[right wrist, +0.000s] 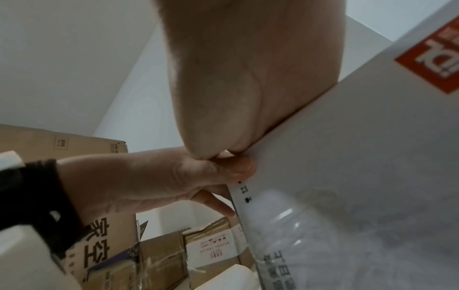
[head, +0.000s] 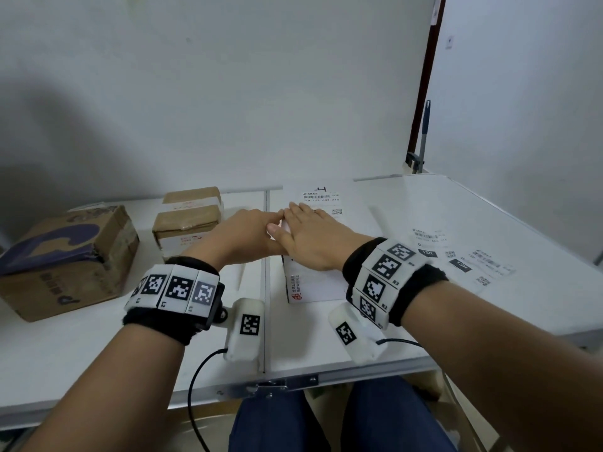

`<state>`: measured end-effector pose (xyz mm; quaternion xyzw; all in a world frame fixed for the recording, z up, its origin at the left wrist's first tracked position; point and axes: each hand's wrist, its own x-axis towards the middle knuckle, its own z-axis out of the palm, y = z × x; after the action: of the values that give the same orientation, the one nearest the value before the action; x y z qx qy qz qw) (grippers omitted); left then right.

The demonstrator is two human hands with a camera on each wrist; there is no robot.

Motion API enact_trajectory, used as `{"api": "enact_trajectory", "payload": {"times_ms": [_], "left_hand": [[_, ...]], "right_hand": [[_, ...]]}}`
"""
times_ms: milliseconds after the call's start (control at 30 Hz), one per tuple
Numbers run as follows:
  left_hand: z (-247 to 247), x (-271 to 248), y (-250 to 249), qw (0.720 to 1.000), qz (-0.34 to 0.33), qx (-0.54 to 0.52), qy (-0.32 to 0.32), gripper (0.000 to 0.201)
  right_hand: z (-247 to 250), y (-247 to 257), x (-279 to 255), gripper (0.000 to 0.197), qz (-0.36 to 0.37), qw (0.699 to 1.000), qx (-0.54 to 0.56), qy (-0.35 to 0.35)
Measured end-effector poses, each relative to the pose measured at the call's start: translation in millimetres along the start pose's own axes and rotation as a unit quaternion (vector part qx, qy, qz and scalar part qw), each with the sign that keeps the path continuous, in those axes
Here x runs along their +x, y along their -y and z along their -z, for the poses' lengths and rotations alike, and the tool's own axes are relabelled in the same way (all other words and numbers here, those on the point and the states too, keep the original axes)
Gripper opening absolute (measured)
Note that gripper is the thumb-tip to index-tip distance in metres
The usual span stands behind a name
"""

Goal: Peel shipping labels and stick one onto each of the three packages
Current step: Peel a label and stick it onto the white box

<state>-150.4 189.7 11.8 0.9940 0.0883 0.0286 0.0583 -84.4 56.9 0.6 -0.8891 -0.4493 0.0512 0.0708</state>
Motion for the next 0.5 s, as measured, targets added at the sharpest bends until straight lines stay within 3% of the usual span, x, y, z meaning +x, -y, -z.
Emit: {"api": "enact_trajectory", "payload": {"times_ms": [267, 500], "left_hand": [[-3, 0, 2, 1.0, 0.002, 0.008, -0.013, 0.064], [-8, -4, 6, 0.997, 0.025, -0.07, -0.018, 0.071]], "right_hand": [[0, 1, -20, 0.072, 0.032, 0.999, -0.003, -0.001], [0, 0, -32, 0.07, 0.045, 0.999, 0.002, 0.004]]}}
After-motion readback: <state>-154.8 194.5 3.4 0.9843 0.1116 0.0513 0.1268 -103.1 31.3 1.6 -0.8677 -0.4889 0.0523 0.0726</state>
